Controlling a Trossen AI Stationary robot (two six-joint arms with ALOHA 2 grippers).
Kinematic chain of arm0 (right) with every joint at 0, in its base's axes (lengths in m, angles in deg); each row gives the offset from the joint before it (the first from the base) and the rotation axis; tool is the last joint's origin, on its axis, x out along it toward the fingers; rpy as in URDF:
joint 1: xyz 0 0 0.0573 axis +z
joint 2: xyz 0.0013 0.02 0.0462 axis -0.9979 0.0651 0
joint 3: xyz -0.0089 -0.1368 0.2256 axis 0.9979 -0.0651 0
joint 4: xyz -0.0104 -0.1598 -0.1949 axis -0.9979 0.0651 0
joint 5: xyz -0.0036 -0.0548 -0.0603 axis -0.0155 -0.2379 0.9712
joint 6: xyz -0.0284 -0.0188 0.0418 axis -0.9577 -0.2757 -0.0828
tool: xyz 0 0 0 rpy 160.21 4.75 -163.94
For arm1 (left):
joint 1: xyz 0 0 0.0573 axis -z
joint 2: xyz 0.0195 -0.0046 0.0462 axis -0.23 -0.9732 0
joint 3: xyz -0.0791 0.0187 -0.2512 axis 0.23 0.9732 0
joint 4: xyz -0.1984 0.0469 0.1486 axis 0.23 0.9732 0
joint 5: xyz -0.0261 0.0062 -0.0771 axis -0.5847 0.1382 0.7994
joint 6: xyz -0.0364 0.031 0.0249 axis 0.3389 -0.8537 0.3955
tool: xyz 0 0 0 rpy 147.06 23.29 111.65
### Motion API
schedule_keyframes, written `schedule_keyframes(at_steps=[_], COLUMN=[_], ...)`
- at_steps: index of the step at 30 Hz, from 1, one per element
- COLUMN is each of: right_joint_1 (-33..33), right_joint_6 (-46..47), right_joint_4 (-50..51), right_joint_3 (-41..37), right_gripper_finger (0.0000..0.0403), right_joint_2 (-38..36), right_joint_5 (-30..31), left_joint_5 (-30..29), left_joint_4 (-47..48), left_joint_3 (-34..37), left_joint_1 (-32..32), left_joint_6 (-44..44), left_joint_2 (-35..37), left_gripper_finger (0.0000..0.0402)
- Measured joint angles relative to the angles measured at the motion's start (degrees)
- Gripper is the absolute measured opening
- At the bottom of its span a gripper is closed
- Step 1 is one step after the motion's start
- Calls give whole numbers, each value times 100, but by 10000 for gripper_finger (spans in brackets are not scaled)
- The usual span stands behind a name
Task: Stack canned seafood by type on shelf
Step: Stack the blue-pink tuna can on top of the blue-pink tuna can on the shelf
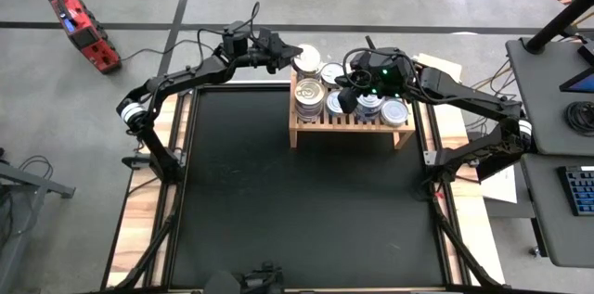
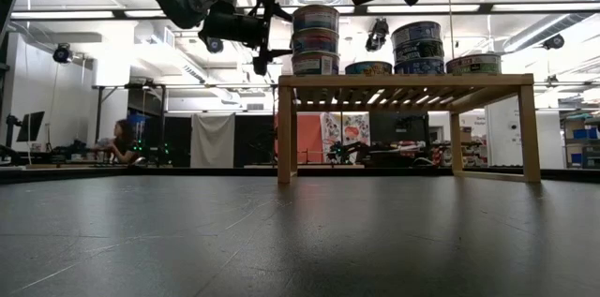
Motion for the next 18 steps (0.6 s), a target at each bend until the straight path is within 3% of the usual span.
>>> schedule_keyframes(at_steps=[18], right_joint_1=[0], right_joint_6=[0], right_joint_4=[0], right_joint_3=[0], right_gripper_finger=[13], right_joint_2=[0], right_joint_5=[0], left_joint_5=[0], left_joint_4=[-15], left_joint_3=[0], left_joint_1=[32], left_joint_6=[321], left_joint_2=[0], left_gripper_finger=[274])
